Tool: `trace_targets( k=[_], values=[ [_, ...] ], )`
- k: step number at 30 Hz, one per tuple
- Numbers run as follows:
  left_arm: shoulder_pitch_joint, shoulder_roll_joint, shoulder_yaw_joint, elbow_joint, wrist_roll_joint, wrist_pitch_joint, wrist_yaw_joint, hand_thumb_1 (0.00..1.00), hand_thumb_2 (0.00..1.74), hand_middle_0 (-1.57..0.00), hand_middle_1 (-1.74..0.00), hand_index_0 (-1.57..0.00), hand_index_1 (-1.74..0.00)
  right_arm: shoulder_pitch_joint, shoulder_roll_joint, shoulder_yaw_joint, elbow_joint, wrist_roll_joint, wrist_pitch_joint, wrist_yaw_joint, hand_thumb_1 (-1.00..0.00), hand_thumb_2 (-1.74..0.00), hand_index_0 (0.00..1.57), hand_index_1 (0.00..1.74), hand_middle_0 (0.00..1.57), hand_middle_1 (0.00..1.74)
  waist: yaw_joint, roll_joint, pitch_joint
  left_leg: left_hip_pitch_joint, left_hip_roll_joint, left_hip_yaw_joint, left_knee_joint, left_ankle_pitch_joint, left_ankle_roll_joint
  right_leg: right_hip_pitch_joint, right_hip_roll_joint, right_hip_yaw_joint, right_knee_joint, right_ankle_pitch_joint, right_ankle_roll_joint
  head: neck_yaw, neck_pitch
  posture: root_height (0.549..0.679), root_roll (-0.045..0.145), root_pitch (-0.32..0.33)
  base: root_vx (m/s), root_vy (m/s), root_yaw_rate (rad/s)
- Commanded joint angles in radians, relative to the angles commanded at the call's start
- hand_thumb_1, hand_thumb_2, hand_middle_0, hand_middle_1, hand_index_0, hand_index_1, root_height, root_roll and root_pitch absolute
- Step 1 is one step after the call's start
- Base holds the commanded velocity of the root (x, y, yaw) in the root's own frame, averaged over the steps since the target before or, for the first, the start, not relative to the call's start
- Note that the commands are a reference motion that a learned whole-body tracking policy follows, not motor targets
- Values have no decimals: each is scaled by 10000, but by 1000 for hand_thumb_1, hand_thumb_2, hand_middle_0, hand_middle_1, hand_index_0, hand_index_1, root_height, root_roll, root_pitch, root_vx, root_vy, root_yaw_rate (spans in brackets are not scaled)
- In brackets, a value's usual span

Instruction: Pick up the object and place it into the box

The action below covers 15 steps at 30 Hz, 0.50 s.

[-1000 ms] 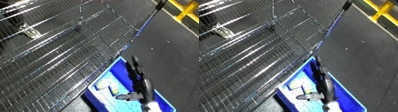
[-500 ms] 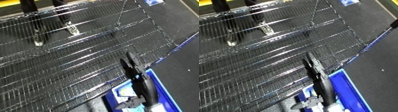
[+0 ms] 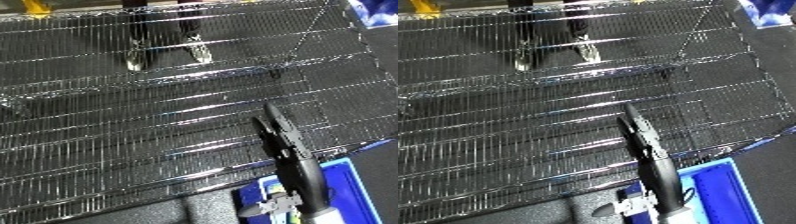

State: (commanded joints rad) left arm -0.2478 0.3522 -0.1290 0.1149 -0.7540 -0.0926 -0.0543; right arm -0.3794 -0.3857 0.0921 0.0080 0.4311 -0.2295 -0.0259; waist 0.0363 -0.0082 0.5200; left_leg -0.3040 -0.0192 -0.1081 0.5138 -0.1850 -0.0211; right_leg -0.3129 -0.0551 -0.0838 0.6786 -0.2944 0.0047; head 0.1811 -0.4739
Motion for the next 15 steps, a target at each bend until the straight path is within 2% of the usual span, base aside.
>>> trace_targets(
  k=[10, 15],
  values=[
    [300, 19, 202, -59, -90, -316, 178, 1000, 1740, -1570, -1740, -1570, -1740, 141, 148, 88, 463, 182, -238, -367, 0, 0, 0, 0, 0, 0, 249, 15, 0, -119, -47, -106, 59, 75, 0, -18, -115, -176, 226, -99, -31, -123, -27, 651, 48, -9, 15, 4, 92],
    [347, 15, 178, -42, -107, -365, 89, 1000, 1740, -1570, -1740, -1570, -1740, 183, 154, 69, 593, 74, -387, -617, 0, 0, 0, 0, 0, 0, 257, 6, 0, -150, -84, -107, 52, 86, 15, -46, -163, -196, 224, -74, 0, -7, 110, 651, 48, -8, 4, 7, 27]
  ],
)
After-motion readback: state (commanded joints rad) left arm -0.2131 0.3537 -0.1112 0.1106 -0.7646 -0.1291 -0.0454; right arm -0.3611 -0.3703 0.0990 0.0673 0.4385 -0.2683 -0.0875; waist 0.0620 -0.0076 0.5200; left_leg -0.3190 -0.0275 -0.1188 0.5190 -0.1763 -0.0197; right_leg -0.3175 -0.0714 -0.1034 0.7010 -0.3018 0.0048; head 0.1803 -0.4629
